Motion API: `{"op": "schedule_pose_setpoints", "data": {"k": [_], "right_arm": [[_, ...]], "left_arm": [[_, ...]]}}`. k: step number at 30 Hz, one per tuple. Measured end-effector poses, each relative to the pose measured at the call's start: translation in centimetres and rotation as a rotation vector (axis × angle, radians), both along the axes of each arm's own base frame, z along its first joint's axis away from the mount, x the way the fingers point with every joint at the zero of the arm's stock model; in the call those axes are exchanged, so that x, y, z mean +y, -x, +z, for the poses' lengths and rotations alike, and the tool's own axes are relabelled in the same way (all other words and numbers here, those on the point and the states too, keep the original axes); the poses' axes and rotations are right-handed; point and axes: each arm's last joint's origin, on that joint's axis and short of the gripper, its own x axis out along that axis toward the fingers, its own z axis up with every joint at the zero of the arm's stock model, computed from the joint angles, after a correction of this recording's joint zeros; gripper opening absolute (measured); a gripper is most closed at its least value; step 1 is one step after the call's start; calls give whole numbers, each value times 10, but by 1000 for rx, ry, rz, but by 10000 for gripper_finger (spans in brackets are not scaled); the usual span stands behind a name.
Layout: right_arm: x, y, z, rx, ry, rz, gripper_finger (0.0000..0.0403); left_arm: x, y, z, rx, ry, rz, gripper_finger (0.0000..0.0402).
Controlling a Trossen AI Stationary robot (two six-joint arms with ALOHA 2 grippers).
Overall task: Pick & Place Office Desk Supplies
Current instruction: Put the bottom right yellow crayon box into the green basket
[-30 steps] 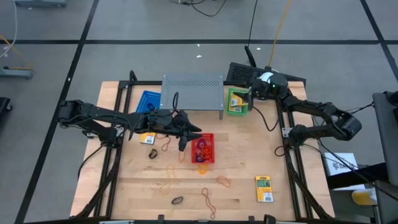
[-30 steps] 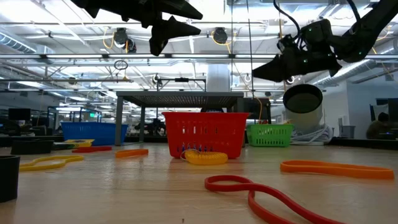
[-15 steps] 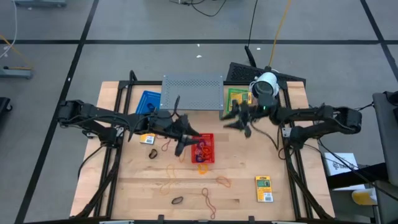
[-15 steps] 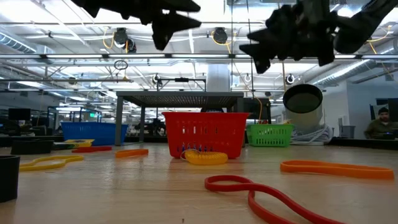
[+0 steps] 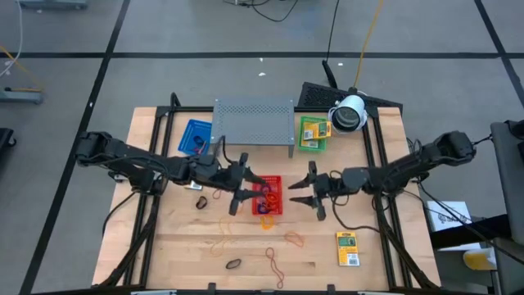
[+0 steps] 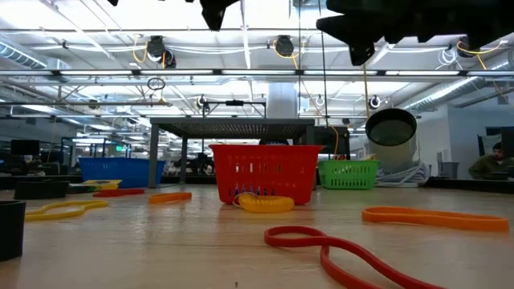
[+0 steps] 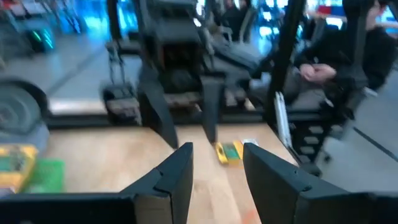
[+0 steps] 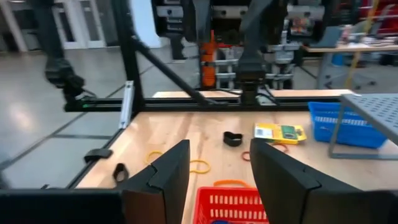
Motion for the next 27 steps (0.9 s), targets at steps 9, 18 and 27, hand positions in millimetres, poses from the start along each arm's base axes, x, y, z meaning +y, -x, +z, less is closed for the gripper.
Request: {"op": "schedule_pose_setpoints", "data": {"k": [9, 18, 27], "right_arm": [[7, 5, -17, 160, 56, -114, 155], [2, 0, -45, 341, 162, -173, 155], [3, -8, -33, 453, 104, -151, 155]], "left_arm": [[11, -2, 8, -95, -131, 151, 150], [21, -12, -7, -51, -131, 175, 150], [20, -16, -10, -57, -25, 22, 150]]}}
